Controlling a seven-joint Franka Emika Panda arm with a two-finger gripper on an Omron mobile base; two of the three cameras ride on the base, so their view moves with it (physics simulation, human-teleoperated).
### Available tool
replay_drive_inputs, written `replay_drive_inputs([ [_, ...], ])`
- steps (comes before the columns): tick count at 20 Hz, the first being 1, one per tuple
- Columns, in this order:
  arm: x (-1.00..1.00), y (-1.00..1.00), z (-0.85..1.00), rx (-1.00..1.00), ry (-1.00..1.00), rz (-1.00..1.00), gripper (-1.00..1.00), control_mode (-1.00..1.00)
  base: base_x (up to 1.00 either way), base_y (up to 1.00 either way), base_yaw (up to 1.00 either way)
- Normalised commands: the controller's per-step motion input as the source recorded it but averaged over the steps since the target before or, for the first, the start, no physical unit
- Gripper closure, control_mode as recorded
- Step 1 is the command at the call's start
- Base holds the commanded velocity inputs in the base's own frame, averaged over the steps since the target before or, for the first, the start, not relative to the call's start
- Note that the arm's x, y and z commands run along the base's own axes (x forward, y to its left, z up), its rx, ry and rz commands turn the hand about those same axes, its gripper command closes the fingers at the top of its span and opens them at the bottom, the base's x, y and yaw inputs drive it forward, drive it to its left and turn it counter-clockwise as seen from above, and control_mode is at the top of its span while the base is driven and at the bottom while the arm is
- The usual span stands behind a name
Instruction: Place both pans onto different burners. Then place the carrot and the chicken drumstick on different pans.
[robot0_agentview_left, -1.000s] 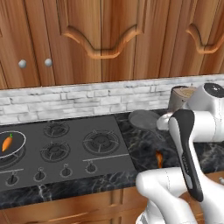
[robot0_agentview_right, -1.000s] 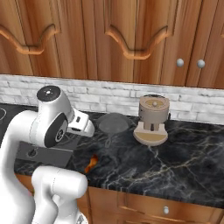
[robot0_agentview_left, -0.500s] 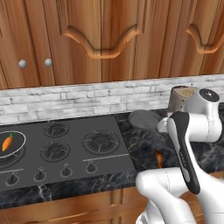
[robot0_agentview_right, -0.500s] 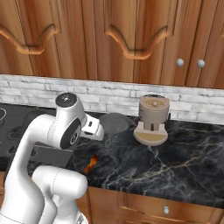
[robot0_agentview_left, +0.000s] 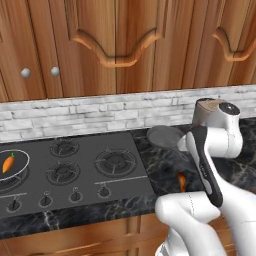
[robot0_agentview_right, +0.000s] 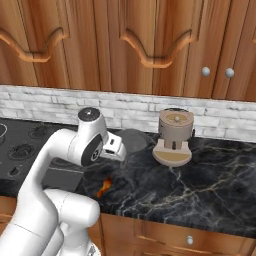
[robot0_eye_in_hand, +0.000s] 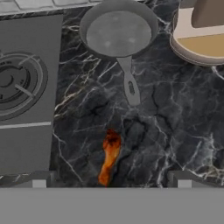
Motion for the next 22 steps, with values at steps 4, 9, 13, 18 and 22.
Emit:
replay_drive_inputs([
  [4,0.45,-0.04,-0.19,0.00,0.06,0.00,-1.00,-1.00,0.00,0.00,0.00],
  [9,0.48,-0.04,-0.29,0.00,0.04,0.00,-1.00,-1.00,0.00,0.00,0.00],
  [13,0.43,-0.16,-0.45,0.00,0.00,0.00,-1.00,-1.00,0.00,0.00,0.00],
  [18,0.28,-0.22,-0.46,0.00,0.00,0.00,-1.00,-1.00,0.00,0.00,0.00],
  [22,0.39,-0.13,-0.32,0.00,0.00,0.00,-1.00,-1.00,0.00,0.00,0.00],
])
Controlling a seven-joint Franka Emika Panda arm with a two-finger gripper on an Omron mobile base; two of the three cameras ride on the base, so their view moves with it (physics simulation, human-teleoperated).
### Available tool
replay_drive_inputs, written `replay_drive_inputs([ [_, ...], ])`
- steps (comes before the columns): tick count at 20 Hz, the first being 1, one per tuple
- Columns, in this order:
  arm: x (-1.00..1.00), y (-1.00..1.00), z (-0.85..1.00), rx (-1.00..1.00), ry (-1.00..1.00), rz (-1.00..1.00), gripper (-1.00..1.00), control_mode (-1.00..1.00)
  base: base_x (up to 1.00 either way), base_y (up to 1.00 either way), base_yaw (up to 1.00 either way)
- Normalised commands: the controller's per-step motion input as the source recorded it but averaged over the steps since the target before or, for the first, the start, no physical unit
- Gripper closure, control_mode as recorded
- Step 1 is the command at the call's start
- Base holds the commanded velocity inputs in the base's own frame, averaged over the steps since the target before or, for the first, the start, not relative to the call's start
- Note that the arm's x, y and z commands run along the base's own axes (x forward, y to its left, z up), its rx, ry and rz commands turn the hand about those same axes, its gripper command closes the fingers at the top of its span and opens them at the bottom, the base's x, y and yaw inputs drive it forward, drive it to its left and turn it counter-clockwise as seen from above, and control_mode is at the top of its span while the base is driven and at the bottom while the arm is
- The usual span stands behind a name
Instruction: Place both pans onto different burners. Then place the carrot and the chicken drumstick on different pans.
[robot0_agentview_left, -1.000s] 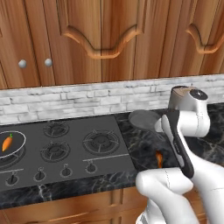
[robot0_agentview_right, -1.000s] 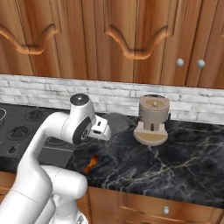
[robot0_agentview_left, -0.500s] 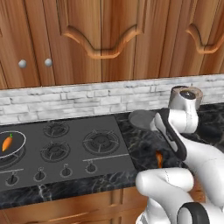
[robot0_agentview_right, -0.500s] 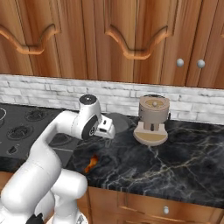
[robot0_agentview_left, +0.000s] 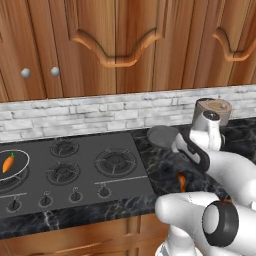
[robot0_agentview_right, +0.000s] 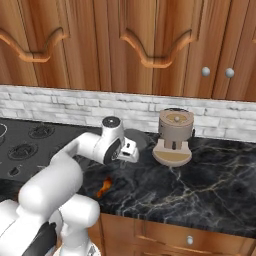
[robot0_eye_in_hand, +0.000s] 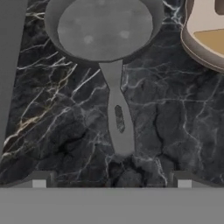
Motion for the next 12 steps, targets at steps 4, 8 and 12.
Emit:
replay_drive_inputs([
  [4,0.35,-0.05,-0.28,0.00,0.02,0.00,-1.00,-1.00,0.00,0.00,0.00],
  [8,0.33,-0.01,-0.31,0.00,0.01,0.00,-1.00,-1.00,0.00,0.00,0.00],
  [12,0.35,-0.02,-0.24,0.00,0.02,0.00,-1.00,-1.00,0.00,0.00,0.00],
])
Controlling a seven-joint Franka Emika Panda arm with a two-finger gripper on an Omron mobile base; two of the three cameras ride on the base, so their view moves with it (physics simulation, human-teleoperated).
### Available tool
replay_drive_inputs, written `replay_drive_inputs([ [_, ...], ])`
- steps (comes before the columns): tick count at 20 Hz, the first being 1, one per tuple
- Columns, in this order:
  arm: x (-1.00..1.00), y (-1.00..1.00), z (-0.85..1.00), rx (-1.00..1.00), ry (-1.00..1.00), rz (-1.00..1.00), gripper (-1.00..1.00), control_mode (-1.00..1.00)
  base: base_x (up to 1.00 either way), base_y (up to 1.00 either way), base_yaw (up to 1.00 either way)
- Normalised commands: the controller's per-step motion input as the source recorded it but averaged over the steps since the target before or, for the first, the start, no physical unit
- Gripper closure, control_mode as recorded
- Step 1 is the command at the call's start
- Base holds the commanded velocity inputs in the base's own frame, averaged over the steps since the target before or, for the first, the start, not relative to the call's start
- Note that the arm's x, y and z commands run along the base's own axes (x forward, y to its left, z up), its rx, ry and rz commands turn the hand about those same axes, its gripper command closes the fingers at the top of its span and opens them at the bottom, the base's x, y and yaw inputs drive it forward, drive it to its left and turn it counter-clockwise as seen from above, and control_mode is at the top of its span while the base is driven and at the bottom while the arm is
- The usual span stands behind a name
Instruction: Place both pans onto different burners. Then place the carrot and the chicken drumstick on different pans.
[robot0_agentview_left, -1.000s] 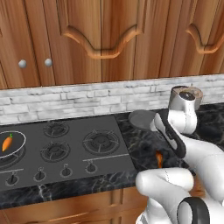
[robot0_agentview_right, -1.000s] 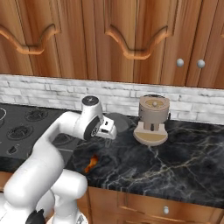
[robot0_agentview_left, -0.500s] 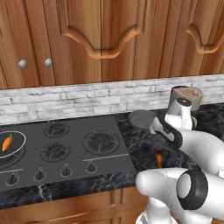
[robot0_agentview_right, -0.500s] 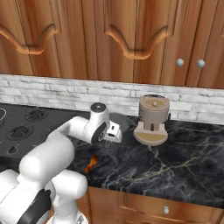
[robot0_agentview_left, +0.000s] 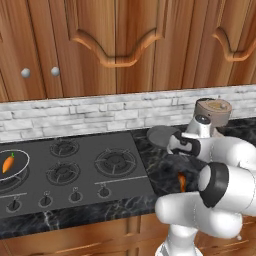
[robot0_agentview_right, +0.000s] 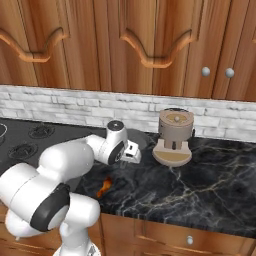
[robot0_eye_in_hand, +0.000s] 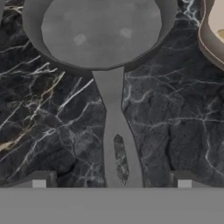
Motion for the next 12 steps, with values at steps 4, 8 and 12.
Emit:
replay_drive_inputs([
  [4,0.26,-0.08,-0.25,0.00,0.02,0.00,-1.00,-1.00,0.00,0.00,0.00],
  [8,0.23,-0.12,-0.23,0.00,0.01,0.00,-1.00,-1.00,0.00,0.00,0.00],
  [12,0.21,-0.06,-0.20,0.00,0.02,0.00,-1.00,-1.00,0.00,0.00,0.00],
])
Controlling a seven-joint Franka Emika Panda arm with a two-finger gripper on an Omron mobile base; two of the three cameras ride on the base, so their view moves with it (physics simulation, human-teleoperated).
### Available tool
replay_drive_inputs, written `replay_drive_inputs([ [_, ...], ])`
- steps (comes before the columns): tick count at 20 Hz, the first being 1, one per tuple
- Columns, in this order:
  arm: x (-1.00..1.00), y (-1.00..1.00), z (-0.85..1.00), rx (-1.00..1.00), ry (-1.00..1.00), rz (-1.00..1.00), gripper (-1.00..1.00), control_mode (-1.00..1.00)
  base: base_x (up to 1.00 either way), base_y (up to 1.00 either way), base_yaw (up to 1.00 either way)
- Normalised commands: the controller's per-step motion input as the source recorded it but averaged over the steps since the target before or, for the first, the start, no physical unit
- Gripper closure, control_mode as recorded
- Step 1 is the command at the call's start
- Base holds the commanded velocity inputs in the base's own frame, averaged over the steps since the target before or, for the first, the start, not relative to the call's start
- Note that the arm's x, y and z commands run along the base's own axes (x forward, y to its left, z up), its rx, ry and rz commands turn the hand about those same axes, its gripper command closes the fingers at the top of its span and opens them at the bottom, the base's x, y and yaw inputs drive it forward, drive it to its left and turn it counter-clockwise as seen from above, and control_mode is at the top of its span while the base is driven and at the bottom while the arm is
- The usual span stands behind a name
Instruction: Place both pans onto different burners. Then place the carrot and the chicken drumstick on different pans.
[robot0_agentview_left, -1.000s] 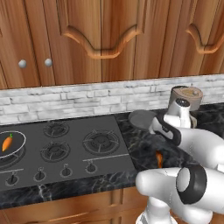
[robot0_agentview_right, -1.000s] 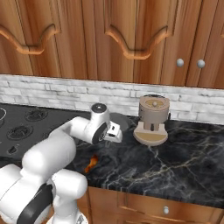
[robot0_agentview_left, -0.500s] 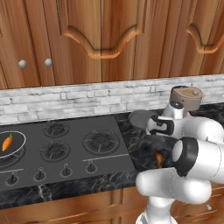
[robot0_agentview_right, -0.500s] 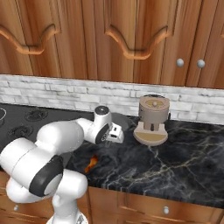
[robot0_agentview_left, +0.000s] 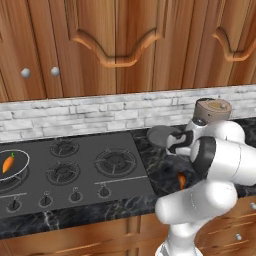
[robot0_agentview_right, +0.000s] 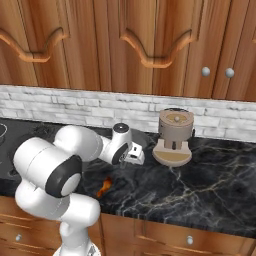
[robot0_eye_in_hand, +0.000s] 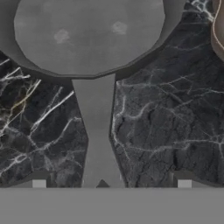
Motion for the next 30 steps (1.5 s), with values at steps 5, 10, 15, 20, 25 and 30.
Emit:
replay_drive_inputs([
  [5,0.15,0.00,-0.24,0.00,0.01,0.01,-1.00,-1.00,0.00,0.00,0.00],
  [10,0.11,0.00,-0.21,0.00,0.01,0.01,1.00,-1.00,0.00,0.00,0.00],
  [15,0.05,0.00,0.00,0.00,0.01,0.00,1.00,-1.00,0.00,0.00,0.00],
  [20,-0.16,0.00,0.28,0.00,-0.05,0.00,1.00,-1.00,0.00,0.00,0.00],
  [25,-0.41,0.10,0.69,0.00,-0.14,0.00,1.00,-1.00,0.00,0.00,0.00],
  [30,-0.18,0.62,0.63,-0.05,-0.01,0.00,1.00,-1.00,0.00,0.00,0.00],
])
